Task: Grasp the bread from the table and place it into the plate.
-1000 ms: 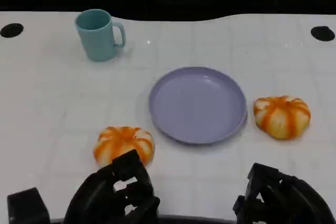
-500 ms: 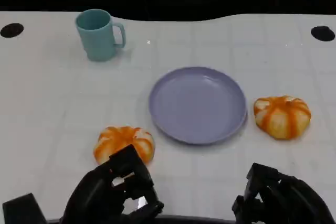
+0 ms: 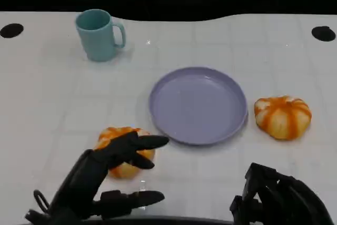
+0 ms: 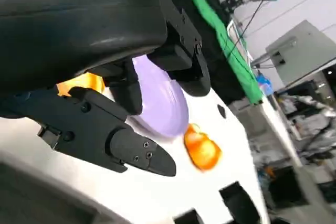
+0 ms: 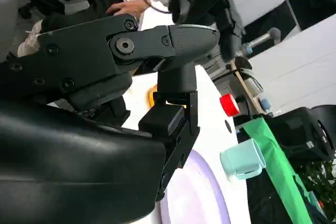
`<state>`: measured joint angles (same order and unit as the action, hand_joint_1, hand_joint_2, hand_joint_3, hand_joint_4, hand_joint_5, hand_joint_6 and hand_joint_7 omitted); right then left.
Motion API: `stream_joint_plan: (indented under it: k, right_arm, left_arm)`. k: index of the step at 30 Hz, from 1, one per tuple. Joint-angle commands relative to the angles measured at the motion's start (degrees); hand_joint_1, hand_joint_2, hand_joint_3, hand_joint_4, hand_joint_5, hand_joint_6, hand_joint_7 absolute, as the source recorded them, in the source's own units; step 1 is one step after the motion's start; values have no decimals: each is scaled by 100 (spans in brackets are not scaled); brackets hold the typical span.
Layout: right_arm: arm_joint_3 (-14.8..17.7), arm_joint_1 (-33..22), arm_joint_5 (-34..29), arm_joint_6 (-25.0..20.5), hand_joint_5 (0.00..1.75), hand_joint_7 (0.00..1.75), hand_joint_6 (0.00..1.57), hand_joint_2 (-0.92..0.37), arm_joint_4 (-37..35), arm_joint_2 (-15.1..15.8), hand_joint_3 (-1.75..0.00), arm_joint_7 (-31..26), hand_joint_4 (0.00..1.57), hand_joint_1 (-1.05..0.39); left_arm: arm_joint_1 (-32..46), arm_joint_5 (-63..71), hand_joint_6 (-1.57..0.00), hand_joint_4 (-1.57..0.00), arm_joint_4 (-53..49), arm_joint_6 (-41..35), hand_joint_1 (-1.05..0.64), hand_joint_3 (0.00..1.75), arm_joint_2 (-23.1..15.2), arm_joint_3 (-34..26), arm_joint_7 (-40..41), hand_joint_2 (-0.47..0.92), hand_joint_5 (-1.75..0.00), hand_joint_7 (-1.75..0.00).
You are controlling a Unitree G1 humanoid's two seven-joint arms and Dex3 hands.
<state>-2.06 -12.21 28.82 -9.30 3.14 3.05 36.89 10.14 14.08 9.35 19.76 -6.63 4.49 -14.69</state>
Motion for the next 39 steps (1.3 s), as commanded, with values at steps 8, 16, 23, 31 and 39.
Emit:
stream_joint_plan:
  k: [8,16,23,31,39]
  right_arm:
    - [-10,3,4,-32,161,135,75,-92,56,34,-23,-40,85,-71]
    - [-18,-14,4,-51,161,134,75,-92,84,36,-24,-64,85,-70]
    - [-10,-9,53,-117,161,133,75,-92,101,26,-23,-66,85,-70]
    - [-14,-22,-9,-83,162,134,76,-92,126,29,-24,-81,86,-71]
    - [-2,-41,33,-111,162,133,76,-92,132,11,-23,-76,86,-70]
  left_arm:
    - [-432,3319,-36,-40,1058,-727,-65,0,-969,250,682,87,-31,0]
    - [-859,5207,-26,-33,1158,-1766,-71,1,-1062,826,128,88,-22,0]
    - [-1426,5627,-25,-33,303,-2234,-72,0,-1070,1267,-113,86,-19,0]
    - [-1949,5432,-25,-36,-822,-2571,-72,0,-955,1580,27,84,-15,0]
    - [-2439,5199,-23,-36,-1801,-2860,-73,1,-883,1931,115,87,-11,0]
